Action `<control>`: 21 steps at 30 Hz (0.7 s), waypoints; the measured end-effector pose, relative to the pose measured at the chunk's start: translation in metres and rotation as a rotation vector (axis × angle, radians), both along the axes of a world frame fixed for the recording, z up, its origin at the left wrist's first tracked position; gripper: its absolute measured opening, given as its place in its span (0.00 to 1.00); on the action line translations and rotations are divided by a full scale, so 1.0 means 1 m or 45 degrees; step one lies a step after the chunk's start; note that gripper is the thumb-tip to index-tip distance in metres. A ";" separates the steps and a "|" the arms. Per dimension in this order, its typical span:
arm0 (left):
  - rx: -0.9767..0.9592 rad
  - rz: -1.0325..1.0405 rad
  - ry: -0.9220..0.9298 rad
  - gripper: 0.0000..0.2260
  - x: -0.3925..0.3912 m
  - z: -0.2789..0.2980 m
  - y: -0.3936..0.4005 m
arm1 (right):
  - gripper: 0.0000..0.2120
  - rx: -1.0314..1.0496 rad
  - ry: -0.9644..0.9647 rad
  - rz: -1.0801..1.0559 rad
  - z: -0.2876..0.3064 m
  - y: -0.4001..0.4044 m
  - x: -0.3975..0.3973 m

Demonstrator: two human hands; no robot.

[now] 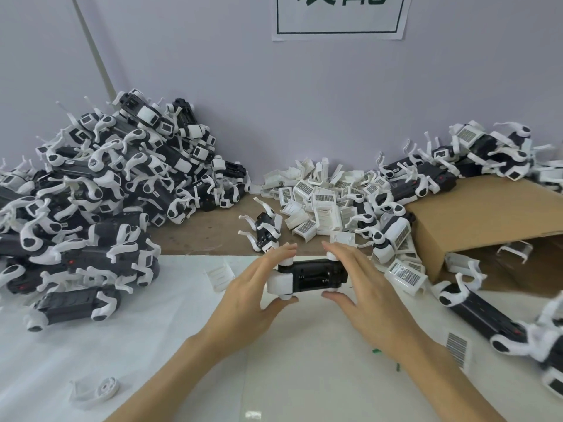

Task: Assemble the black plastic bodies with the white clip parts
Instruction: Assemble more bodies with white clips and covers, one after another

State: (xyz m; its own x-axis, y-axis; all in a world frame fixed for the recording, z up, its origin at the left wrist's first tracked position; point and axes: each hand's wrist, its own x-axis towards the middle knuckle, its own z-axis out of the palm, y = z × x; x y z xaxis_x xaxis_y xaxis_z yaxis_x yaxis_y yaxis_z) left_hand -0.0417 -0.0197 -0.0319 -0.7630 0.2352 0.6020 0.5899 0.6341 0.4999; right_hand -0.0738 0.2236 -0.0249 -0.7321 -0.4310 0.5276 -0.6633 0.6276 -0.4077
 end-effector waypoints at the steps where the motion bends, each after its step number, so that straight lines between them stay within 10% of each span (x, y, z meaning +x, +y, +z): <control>1: 0.048 0.022 -0.064 0.32 0.002 0.002 0.001 | 0.38 -0.004 -0.046 0.002 0.000 0.001 0.000; 11: 1.032 -0.007 -0.577 0.21 0.008 0.015 0.016 | 0.17 -0.681 -0.664 0.106 -0.001 -0.019 0.011; 21: 1.035 -0.018 -0.657 0.33 0.013 0.020 0.028 | 0.20 -1.011 -0.957 -0.034 -0.006 -0.023 0.007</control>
State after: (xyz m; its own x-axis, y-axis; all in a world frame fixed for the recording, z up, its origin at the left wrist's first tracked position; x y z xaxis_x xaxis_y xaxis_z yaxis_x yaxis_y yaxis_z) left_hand -0.0291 0.0087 -0.0117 -0.9799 -0.0943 0.1760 0.1791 -0.0263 0.9835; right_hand -0.0669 0.2002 -0.0306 -0.9875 -0.1445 0.0625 -0.0657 0.0173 -0.9977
